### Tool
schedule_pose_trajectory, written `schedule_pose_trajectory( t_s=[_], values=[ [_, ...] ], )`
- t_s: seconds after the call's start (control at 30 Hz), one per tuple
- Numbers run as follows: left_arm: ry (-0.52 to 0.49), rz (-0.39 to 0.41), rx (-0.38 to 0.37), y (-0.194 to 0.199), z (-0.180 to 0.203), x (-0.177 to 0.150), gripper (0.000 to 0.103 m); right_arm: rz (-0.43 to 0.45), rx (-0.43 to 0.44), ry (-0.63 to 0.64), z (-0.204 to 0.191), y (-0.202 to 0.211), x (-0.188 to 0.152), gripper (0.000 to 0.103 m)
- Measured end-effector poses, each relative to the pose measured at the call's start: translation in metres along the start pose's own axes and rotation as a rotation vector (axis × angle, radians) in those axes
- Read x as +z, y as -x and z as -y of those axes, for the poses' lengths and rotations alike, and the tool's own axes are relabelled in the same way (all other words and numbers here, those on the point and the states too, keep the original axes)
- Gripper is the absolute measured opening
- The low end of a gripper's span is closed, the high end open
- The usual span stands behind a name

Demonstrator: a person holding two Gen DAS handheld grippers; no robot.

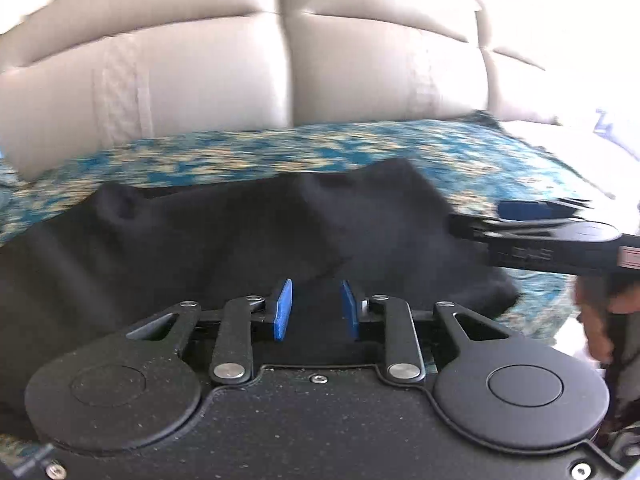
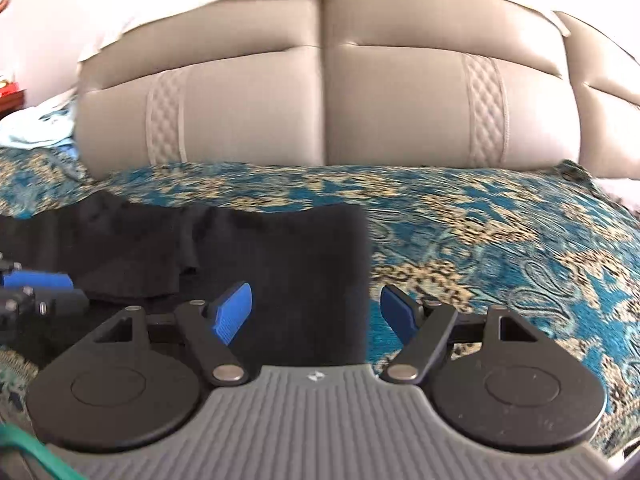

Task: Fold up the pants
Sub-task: 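Grasp the folded trouser edge with the left gripper and pull it toward the right gripper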

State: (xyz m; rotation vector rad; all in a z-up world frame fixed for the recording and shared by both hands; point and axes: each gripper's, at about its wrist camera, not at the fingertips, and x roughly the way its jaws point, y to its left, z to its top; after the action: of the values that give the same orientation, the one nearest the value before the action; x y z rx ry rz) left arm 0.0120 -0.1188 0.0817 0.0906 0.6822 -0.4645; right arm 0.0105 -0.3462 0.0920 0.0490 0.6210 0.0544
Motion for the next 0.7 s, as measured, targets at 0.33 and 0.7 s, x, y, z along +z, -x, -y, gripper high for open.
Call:
schedule_pose_trajectory(
  t_s=[0.33, 0.7],
  values=[
    [0.056, -0.084, 0.095, -0.074, -0.002, 0.026, 0.021, -0.082, -0.108, -0.139, 0.025, -0.015, 0.005, 0.082],
    [0.058, -0.083, 0.435, -0.072, -0.085, 0.043, 0.027, -0.099, -0.085, -0.144, 0.023, -0.02, 0.007, 0.082]
  ],
)
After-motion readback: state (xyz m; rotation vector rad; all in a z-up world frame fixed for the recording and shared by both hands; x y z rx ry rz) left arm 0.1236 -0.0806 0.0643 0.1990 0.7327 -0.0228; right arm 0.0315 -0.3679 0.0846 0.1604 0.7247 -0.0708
